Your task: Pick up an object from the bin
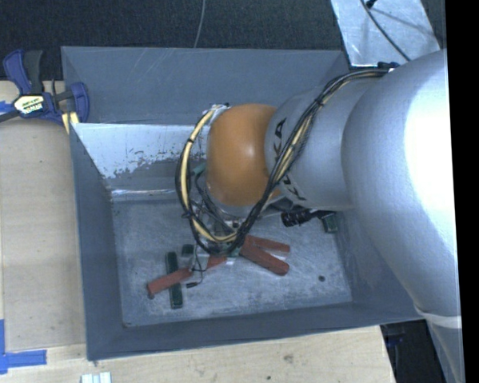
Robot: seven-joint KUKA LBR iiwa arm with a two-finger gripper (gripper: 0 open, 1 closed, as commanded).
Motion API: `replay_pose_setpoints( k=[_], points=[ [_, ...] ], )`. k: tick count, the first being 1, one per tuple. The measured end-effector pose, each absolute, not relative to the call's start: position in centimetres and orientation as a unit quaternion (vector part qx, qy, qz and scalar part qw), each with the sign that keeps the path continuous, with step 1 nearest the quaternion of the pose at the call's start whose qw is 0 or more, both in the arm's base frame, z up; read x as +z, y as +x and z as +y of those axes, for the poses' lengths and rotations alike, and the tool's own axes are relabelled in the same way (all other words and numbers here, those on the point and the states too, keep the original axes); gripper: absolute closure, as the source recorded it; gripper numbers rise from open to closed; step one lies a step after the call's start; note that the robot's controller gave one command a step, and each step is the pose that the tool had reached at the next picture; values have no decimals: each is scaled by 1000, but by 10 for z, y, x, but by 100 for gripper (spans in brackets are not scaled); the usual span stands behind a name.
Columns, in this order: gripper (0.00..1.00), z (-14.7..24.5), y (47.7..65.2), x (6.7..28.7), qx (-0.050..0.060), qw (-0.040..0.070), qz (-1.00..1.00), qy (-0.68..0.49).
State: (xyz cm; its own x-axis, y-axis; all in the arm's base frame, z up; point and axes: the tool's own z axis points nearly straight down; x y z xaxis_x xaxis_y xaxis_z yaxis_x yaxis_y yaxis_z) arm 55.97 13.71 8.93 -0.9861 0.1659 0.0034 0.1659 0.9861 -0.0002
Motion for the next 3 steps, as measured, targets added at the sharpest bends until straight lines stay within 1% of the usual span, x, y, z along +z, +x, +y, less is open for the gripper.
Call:
replay_pose_setpoints(
  k=[1,2,3],
  points=[
    [100,145,556,75,-2,-1,-1000,8],
    [100,145,556,75,-2,-1,-1000,8],
    [100,171,548,164,0,-1,-999,-32]
  ],
)
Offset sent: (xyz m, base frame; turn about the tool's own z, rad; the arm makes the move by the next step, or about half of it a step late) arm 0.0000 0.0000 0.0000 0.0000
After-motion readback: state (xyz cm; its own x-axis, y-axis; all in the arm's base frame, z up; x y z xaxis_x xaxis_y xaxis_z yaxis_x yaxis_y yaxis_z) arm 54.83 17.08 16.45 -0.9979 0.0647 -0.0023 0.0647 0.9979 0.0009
